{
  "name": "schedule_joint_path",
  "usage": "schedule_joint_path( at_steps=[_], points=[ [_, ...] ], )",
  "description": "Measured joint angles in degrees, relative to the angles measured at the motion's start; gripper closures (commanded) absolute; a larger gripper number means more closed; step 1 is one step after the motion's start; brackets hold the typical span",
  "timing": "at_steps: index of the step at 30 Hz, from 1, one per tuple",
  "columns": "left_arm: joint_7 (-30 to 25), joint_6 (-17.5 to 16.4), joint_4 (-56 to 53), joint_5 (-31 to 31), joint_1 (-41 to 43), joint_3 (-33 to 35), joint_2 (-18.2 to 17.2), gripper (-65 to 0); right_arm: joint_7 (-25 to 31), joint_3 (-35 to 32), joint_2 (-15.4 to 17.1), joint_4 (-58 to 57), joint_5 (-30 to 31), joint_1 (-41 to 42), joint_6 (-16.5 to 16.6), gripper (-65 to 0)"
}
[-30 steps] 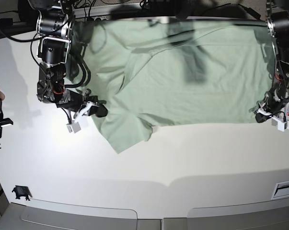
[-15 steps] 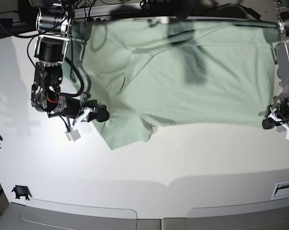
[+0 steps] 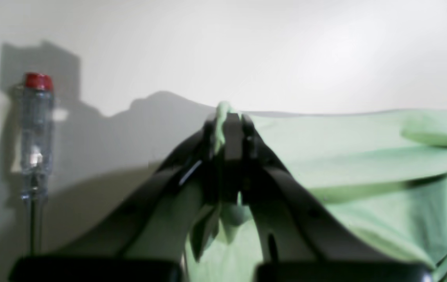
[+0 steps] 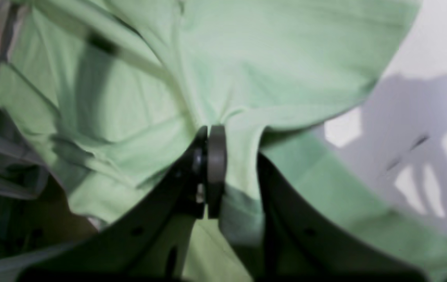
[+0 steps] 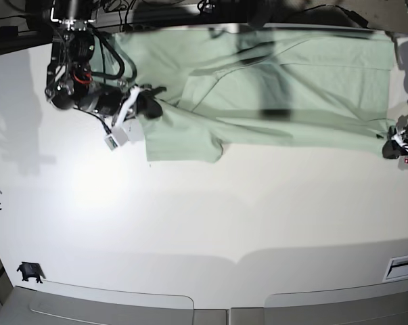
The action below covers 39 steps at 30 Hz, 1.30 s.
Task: Fold the T-shirt properly
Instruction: 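Fold the loose half over onto the held edge with both grippers, then release and grasp the collar end of the strip with the right gripper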
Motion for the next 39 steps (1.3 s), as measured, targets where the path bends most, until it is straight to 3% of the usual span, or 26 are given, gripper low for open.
schedule_joint_path(
  at_steps=[5,9,17,20,22,23,25,30,34,37,39],
  points=[
    [0.7,0.0,7.5,-0.4,8.2,-7.4,-0.2,0.0,-0.5,6.8,0.0,0.4,1.4,-2.9,0.0,0.0],
    [3.0,-0.2,10.9,-0.4,13.8,-10.3,-0.2,0.0,-2.9,11.5,0.0,0.4,7.2,-4.5,0.0,0.0],
    [4.0,0.0,11.4,-0.1,19.9,-10.6,0.8,0.0,-4.0,12.6,-1.0,0.5,8.8,-8.6,0.0,0.0],
    [1.9,0.0,11.4,-0.1,19.8,-10.6,1.8,0.0,-3.4,12.6,-2.2,0.5,7.8,-8.5,0.0,0.0],
    [1.1,0.0,11.4,-0.1,19.8,-10.6,2.1,-11.8,-3.0,12.6,-3.0,0.5,7.6,-8.4,0.0,0.0],
    [1.0,0.0,11.5,0.0,19.8,-10.6,2.1,-15.3,-3.0,12.6,-3.0,0.5,7.7,-8.2,0.0,-4.5],
    [1.1,0.0,11.9,0.1,19.8,-11.8,2.1,-16.4,-3.0,12.7,-2.8,0.7,8.0,-7.8,0.0,-13.3],
    [0.8,0.0,17.1,0.0,19.6,-21.6,2.2,-16.4,-3.1,15.3,-2.7,5.0,9.1,-6.2,0.0,-14.8],
    [-5.1,0.1,21.2,-0.1,19.5,-32.0,2.1,-16.4,1.2,17.0,-3.0,6.6,7.9,-2.8,0.0,-14.7],
    [-9.3,0.0,22.1,-0.1,19.3,-37.9,2.0,-16.4,3.7,17.5,-5.0,6.6,3.4,0.6,-0.2,-14.7],
    [-9.2,0.1,22.1,0.0,19.5,-39.9,2.1,-16.4,5.6,17.5,-7.0,6.4,1.9,2.0,0.0,-14.7]
  ],
)
